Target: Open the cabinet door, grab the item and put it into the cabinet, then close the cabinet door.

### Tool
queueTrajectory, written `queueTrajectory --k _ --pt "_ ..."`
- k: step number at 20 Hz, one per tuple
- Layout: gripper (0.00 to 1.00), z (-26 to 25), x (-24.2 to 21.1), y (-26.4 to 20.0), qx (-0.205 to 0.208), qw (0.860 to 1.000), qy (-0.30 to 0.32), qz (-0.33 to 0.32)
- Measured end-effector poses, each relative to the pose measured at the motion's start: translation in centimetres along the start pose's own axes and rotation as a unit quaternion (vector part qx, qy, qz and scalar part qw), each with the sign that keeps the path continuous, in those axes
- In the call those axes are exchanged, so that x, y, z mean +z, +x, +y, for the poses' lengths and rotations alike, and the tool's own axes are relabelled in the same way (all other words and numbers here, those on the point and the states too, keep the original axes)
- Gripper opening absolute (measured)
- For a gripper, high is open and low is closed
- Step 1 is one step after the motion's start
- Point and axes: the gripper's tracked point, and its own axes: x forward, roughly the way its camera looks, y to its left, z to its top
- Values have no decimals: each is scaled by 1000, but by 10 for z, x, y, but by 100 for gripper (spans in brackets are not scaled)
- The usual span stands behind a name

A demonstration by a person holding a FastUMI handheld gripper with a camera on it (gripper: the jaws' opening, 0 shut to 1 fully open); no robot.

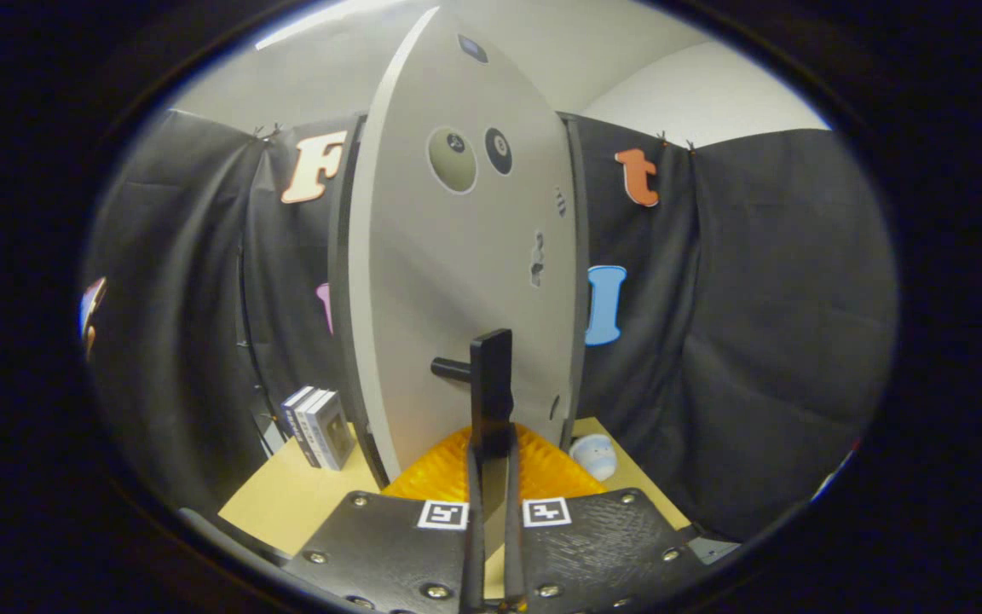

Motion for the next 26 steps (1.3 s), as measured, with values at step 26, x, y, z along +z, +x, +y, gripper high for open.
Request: queueTrajectory --k 26 --pt "1 -160 -19 -64 -148 989 3 4"
